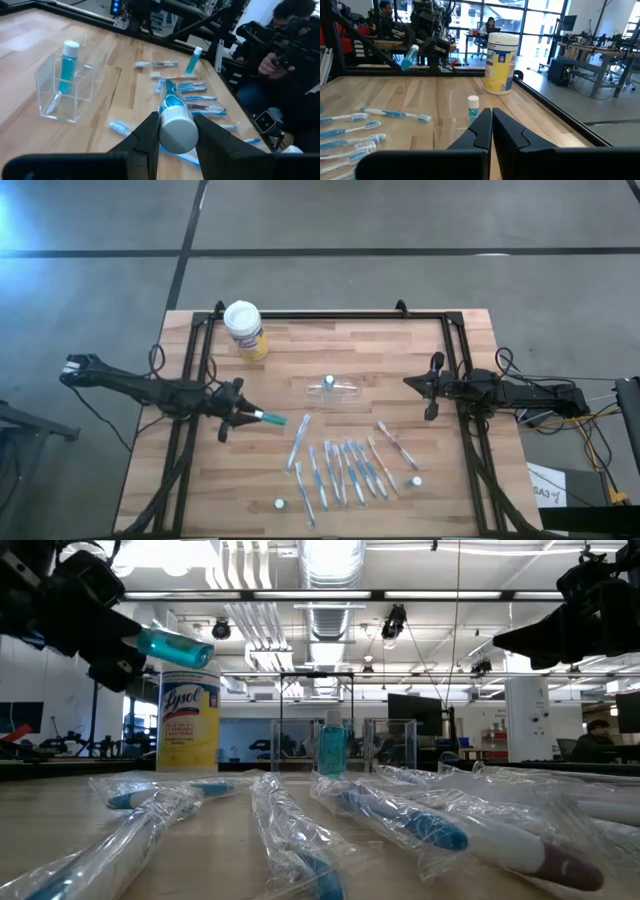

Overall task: Pick & Place toothbrushing station
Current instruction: Put the blue mouthwash bottle into the middle section of the transparent organizer

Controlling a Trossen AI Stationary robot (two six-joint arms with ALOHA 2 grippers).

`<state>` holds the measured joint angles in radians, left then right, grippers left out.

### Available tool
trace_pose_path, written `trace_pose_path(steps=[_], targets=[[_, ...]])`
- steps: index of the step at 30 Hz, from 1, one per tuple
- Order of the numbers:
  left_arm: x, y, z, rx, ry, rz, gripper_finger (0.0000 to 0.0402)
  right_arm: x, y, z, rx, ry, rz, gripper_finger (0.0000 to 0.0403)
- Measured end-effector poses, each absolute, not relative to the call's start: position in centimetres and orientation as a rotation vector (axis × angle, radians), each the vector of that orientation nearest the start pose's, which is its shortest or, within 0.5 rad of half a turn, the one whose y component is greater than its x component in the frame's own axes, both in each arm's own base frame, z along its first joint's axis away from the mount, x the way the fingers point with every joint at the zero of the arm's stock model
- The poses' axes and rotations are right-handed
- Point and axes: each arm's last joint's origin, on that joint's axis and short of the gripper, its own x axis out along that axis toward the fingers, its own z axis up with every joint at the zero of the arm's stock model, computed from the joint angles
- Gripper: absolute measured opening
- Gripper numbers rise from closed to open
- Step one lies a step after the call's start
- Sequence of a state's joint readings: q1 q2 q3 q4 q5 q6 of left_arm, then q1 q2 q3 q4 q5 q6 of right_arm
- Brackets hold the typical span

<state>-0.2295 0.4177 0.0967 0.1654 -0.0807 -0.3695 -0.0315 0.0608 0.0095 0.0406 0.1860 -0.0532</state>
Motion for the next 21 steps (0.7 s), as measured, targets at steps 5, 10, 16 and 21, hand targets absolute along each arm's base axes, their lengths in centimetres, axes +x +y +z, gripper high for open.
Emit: trace_pose_path(steps=[5, 10, 16, 21], targets=[[12.1, -2.6, 16.8, -0.352, 0.189, -0.116, 0.0099, 10.0, -0.9, 16.6, -0.054, 0.017, -0.217, 0.0008], [12.1, -2.6, 17.4, -0.374, 0.179, -0.116, 0.0099, 10.0, -0.9, 16.6, -0.056, 0.017, -0.217, 0.0008], [12.4, -2.5, 20.5, -0.38, 0.225, -0.061, 0.0099, 10.0, -0.9, 16.6, -0.054, 0.017, -0.236, 0.0008], [13.2, -2.5, 25.0, -0.357, 0.283, 0.013, 0.0099, 10.0, -0.9, 16.6, -0.053, 0.017, -0.24, 0.0008]])
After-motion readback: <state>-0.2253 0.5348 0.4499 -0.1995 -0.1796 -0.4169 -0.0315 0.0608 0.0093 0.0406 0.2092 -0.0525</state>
